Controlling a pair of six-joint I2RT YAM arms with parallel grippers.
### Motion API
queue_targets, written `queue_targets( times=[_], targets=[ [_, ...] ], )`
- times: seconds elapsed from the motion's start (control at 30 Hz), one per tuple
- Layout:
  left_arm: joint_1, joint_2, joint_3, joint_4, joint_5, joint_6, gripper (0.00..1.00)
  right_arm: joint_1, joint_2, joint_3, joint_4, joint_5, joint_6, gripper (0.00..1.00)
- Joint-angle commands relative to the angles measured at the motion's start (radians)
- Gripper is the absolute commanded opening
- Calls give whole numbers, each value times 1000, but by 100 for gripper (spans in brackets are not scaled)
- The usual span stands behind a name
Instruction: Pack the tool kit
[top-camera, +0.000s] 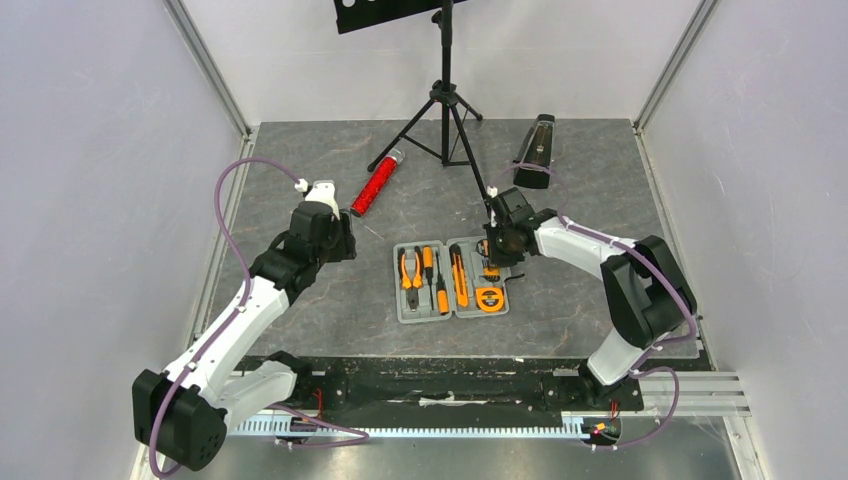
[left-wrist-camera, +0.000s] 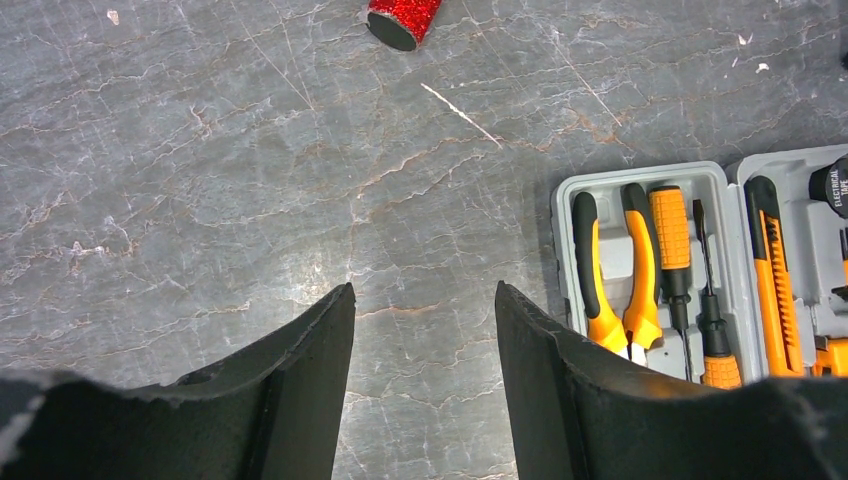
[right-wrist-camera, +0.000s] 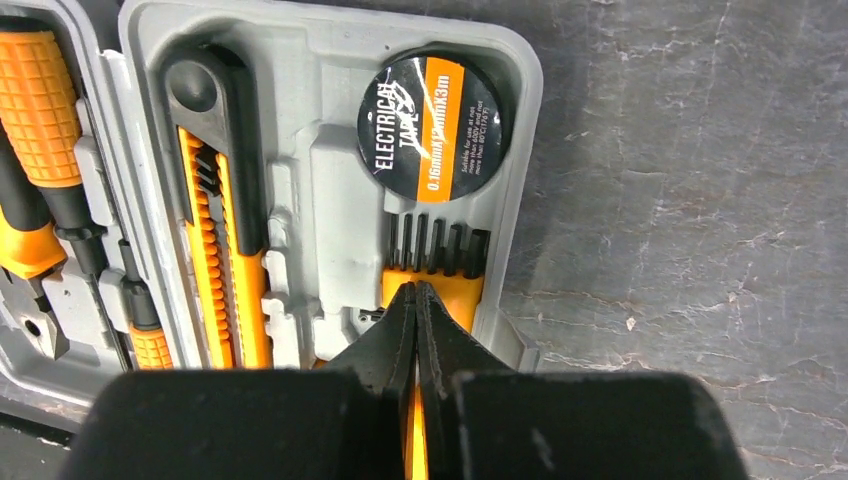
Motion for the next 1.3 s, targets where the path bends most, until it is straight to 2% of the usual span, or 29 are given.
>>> queue_targets(
  times=[0.0, 0.1, 0.17, 0.3, 0.4, 0.5, 0.7, 0.97, 1.27],
  targets=[
    [7, -21, -3, 27, -1, 47, 60, -5, 66, -61, -129, 67, -59, 0],
    [7, -19, -2, 28, 1, 47, 60, -4, -11, 78, -157, 60, -72, 10],
    [8, -18, -3, 30, 6, 47, 60, -4, -71, 133, -161, 60, -61, 24],
    [9, -20, -3, 30, 8, 46, 60, -23, -189, 115, -151, 125, -35, 44],
    [10, -19, -2, 33, 15, 44, 60, -86, -294, -28, -76, 101, -3, 47],
    [9, -16, -4, 37, 23, 41, 60, -188, -406, -209, 74, -47, 68, 49],
    [12, -15, -7, 42, 36, 37, 60, -310, -603, -533, 473, -253, 272, 72],
    [14, -12, -12, 48, 39, 35, 60, -345, -573, -681, 739, -368, 352, 77],
    [15, -4, -11, 50, 40, 34, 60, -345, -512, -677, 870, -476, 352, 75]
  ],
)
